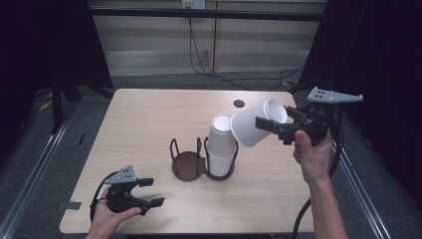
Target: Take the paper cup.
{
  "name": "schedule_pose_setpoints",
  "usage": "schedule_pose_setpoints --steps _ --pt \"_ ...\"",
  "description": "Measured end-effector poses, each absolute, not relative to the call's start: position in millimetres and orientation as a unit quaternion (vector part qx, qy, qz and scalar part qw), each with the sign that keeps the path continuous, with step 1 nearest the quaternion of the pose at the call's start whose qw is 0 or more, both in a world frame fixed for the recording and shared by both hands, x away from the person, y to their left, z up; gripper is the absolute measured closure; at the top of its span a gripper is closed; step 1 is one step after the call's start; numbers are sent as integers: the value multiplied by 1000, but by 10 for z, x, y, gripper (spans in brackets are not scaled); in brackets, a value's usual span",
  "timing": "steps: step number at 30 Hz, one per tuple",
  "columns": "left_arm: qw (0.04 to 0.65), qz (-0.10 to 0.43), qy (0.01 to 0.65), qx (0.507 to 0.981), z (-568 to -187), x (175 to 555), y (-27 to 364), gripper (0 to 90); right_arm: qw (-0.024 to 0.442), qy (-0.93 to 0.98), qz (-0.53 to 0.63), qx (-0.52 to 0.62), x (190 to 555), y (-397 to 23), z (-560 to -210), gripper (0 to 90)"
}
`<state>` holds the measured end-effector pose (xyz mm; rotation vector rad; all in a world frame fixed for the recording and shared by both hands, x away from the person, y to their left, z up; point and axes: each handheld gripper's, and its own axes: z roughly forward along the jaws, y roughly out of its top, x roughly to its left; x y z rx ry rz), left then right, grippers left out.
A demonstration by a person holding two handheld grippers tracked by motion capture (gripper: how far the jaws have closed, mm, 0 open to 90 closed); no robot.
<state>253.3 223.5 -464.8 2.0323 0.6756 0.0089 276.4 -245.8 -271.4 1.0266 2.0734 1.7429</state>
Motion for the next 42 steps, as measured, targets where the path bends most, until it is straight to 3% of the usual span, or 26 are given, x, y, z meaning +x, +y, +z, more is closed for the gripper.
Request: schedule_pose_setpoints --steps 18,42 --pt "497 19 247 832 -4538 2458 2129 183 115 722 585 352 2546 -2438 -2992 246" --pt "522 33 210 826 -4255 2569 1905 164 46 741 581 334 2390 -2072 -3519 249"
